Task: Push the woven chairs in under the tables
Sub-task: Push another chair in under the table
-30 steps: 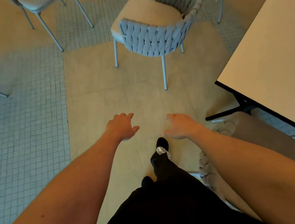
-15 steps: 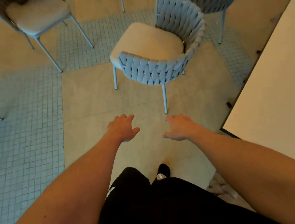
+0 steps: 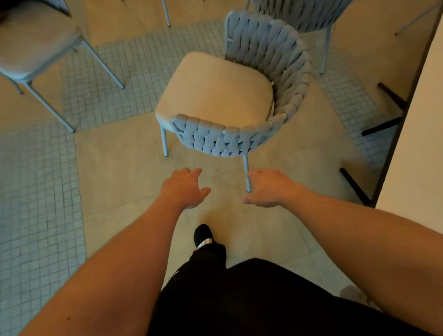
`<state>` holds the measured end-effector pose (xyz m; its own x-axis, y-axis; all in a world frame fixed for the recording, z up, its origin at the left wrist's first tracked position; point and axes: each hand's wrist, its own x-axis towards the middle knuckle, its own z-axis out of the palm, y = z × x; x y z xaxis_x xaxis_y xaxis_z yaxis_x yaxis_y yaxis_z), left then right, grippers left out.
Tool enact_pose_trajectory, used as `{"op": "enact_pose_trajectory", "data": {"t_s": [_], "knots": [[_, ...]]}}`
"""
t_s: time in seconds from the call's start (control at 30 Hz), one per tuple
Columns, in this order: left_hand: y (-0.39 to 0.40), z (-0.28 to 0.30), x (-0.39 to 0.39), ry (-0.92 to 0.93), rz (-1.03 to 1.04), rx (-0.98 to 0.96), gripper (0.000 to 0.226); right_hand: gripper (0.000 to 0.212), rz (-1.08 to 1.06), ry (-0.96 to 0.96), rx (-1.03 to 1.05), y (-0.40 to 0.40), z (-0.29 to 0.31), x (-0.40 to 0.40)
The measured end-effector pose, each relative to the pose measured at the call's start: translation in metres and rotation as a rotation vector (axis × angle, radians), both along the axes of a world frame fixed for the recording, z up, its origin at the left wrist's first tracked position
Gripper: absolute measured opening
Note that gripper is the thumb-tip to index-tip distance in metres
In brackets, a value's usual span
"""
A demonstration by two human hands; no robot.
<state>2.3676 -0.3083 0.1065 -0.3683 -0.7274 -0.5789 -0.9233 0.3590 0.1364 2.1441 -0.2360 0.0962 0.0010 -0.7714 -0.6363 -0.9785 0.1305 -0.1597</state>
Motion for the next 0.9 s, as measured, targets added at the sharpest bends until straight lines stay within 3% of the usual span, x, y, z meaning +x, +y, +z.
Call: {"op": "enact_pose_trajectory", "data": {"t_s": [0.17,0.27,0.43,0.57,0.7,0.9], "knots": [[-0.061,-0.002,-0.011,0.048,0.016,0.045,0.074,0.074,-0.006,0.035,0.031,-0.057,-0.006,-0.012],[-0.085,-0.01,-0.016,0.132,0.145,0.096,0.079,0.081,-0.034,0.035,0.047,-0.082,-0.008,-0.019],[-0.107,-0.014,-0.046,0.427,0.606,0.226,0.077,0.085,-0.064,0.048,0.054,-0.118,-0.009,-0.037],[-0.13,-0.027,-0.073,0.548,1.04,0.375,0.084,0.082,-0.092,0.031,0.064,-0.15,-0.011,-0.062],[-0.155,-0.046,-0.102,0.669,1.418,0.505,0.088,0.075,0.017,0.067,0.061,-0.184,-0.022,-0.098],[-0.188,-0.075,-0.142,0.843,1.768,0.571,0.075,0.078,0.163,0.129,0.101,-0.231,-0.05,-0.158]]}}
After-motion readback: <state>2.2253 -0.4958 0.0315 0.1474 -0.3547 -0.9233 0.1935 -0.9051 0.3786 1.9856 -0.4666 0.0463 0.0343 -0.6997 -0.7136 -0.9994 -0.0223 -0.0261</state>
